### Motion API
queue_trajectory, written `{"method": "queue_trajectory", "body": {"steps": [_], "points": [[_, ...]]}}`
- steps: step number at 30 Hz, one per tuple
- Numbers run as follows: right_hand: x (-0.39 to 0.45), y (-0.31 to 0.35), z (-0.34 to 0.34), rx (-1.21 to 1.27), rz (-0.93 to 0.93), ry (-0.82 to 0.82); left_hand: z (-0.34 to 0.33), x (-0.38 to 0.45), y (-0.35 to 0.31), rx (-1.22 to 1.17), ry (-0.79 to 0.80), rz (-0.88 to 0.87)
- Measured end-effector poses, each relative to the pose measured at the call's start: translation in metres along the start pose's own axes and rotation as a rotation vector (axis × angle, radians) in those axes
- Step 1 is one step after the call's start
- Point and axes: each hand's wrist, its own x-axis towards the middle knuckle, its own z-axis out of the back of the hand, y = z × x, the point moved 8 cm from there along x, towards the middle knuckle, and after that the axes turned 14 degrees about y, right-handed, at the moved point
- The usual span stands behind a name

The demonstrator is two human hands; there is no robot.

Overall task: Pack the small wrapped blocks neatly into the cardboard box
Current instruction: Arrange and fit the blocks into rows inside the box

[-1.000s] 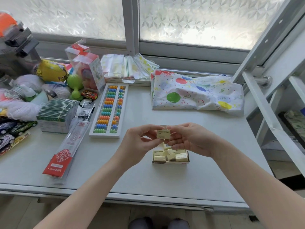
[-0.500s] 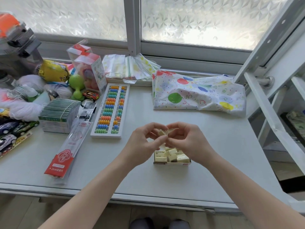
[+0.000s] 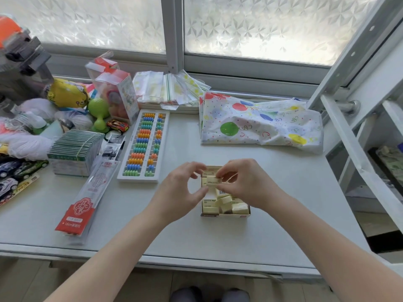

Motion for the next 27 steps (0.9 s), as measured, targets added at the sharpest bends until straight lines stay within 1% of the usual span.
{"method": "queue_trajectory", "body": {"steps": [2, 5, 13, 17, 21, 24, 27], "points": [[0.008, -0.002, -0.014, -0.03, -0.037, 0.08, -0.008, -0.001, -0.002, 0.135, 0.045, -0.019], [0.015, -0.005, -0.027, -0.048, -0.087, 0.155, -0.014, -0.003, -0.003, 0.223, 0.056, -0.024], [0.022, -0.013, -0.03, -0.062, -0.154, 0.174, -0.02, 0.004, -0.014, 0.381, 0.072, 0.046], [0.021, -0.015, -0.025, -0.06, -0.16, 0.248, -0.021, 0.011, -0.018, 0.429, 0.091, 0.067], [0.02, -0.019, -0.008, -0.203, -0.174, 0.257, -0.02, 0.013, -0.021, 0.477, 0.098, 0.044], [0.02, -0.022, -0.016, -0.323, -0.207, 0.326, -0.02, 0.016, -0.021, 0.501, 0.107, 0.044], [0.023, -0.019, -0.02, -0.407, -0.214, 0.335, -0.021, 0.018, -0.019, 0.491, 0.116, 0.063]]}}
